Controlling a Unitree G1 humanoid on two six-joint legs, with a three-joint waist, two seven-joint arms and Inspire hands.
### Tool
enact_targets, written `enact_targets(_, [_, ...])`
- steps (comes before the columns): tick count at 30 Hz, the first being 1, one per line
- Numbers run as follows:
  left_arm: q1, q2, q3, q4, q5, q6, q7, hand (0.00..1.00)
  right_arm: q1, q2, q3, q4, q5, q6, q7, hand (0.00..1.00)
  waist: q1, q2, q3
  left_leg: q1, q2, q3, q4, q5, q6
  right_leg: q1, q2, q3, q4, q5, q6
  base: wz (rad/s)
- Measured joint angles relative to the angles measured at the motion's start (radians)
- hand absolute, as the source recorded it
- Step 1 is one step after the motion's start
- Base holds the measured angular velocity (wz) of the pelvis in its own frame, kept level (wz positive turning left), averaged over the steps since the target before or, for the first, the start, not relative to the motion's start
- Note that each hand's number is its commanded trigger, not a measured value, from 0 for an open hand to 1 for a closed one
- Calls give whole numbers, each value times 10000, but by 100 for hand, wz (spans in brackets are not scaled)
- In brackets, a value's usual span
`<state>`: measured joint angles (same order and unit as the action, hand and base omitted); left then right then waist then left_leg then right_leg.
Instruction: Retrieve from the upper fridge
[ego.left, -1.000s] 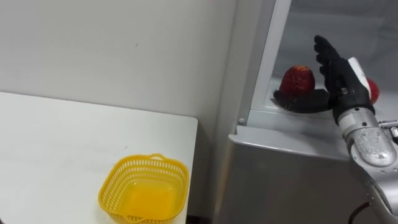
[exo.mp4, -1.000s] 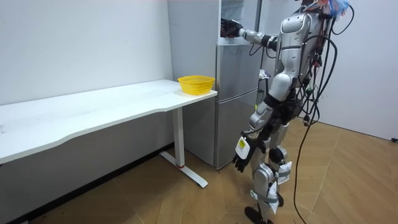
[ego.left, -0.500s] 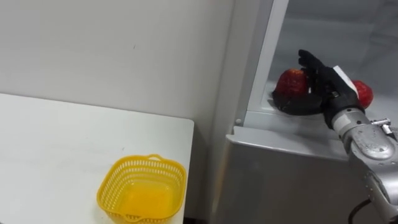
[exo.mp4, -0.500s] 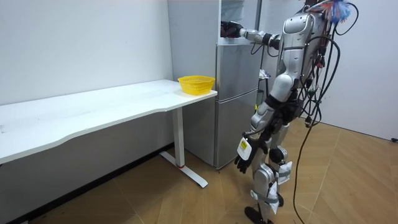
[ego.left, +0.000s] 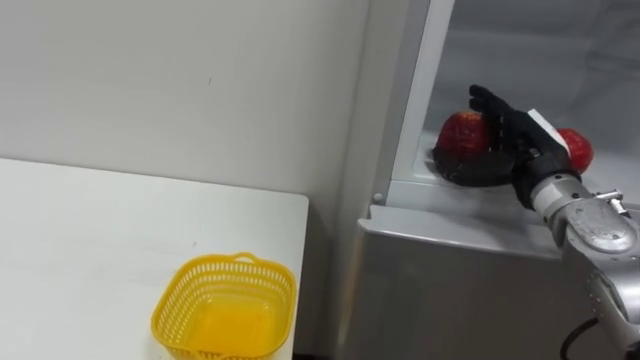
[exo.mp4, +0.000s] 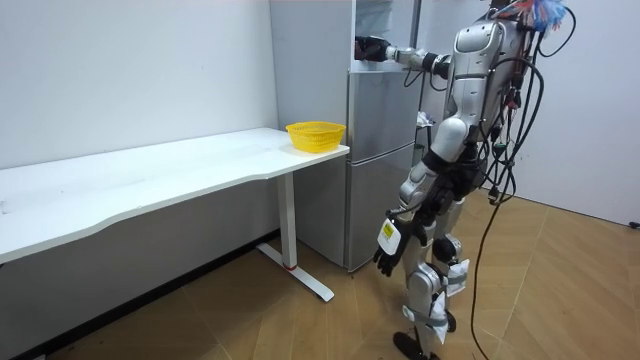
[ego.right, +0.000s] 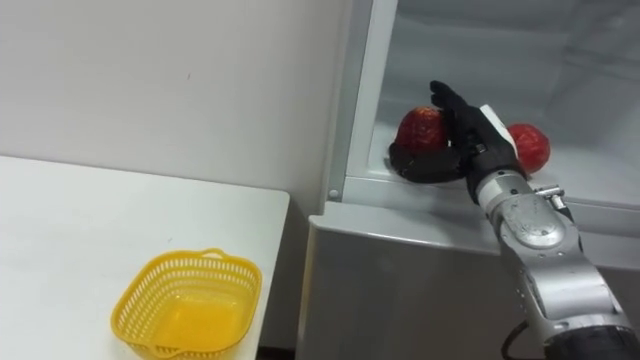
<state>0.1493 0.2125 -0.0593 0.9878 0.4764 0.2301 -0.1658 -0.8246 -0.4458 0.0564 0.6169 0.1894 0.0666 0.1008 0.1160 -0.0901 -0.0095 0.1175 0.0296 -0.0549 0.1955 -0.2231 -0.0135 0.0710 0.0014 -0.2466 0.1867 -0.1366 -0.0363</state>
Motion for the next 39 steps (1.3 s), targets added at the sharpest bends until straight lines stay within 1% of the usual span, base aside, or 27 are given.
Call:
enact_targets(3, [-35,7,-7,9,-147,48,29,0,-11,-29,2,1,36,12,202,100,1,1,6,18,2,26,1,0,0,14,-1,20,1,0,0,-1])
enact_targets(6, [-52,35,-12,9,-151,51,49,0,-170,-30,-22,95,171,12,238,100,2,-49,106,55,27,262,-10,1,0,25,4,99,-8,-1,0,-7])
enact_targets(7, [-58,73,-14,10,-151,51,49,0,-218,-31,-13,126,242,-5,332,100,-10,-45,186,66,29,277,-22,0,0,31,8,107,-17,-1,0,-4])
enact_targets(8, [-64,99,-18,24,-151,51,50,0,-217,-28,-13,126,274,-13,345,100,-9,-83,199,81,32,290,-60,0,0,31,15,120,-28,-1,1,0])
enact_targets(11, [-116,135,-69,61,-152,50,42,0,-218,-29,-23,169,296,-19,338,100,2,-157,207,91,35,346,-83,0,1,31,20,138,-51,-2,3,-2])
enact_targets(15, [-241,209,-231,135,-152,47,35,0,-216,-25,-11,180,426,-40,359,100,-13,-166,204,90,39,382,-89,0,1,30,22,138,-62,-2,5,0])
enact_targets(21, [-338,235,-231,135,-148,46,38,0,-217,-8,-12,181,477,-6,330,100,8,-180,187,89,54,401,-89,0,1,29,36,145,-66,-2,4,0])
enact_targets(25, [-333,264,-245,124,-150,52,40,0,-216,12,-7,183,612,13,255,100,10,-196,130,97,61,413,-89,0,1,29,40,158,-65,-1,3,0])
enact_targets(27, [-339,280,-258,124,-149,52,49,0,-216,63,9,184,834,82,120,100,12,-189,125,121,71,434,-92,0,0,29,45,179,-45,-1,2,-2])
enact_targets(30, [-346,290,-341,123,-147,52,106,0,-203,115,114,100,857,144,-135,100,13,-164,95,134,76,454,-92,-1,0,27,50,204,-40,-1,2,-1])
enact_targets(31, [-352,288,-353,123,-145,52,107,0,-190,129,132,-7,845,222,-249,100,13,-195,70,135,76,469,-99,-1,0,13,50,208,-36,-1,2,-3])
enact_targets(33, [-343,290,-347,121,-144,41,107,0,-145,140,168,-303,712,322,-418,100,14,-172,77,139,85,521,-122,-1,0,-24,58,238,-12,2,-3,-6])
enact_targets(36, [-290,305,-341,125,-152,24,121,0,156,166,182,-1105,671,493,-702,100,-12,-111,65,153,88,534,-136,-1,-1,-28,69,255,-11,5,-7,0])
enact_targets(37, [-298,297,-350,127,-152,-1,197,0,430,254,195,-1633,501,525,-909,100,-22,-74,59,151,92,535,-135,-1,-1,-29,69,247,-10,7,-10,0])
enact_targets(38, [-297,280,-351,134,-152,-84,282,0,778,440,190,-2281,252,550,-1164,100,-15,-16,50,153,93,535,-133,-1,-1,-28,66,247,5,8,-12,0])
enact_targets(39, [-294,278,-351,135,-153,-141,297,0,933,563,192,-2568,147,553,-1303,100,-22,15,43,154,94,535,-133,-1,-1,-28,61,242,10,8,-12,0])
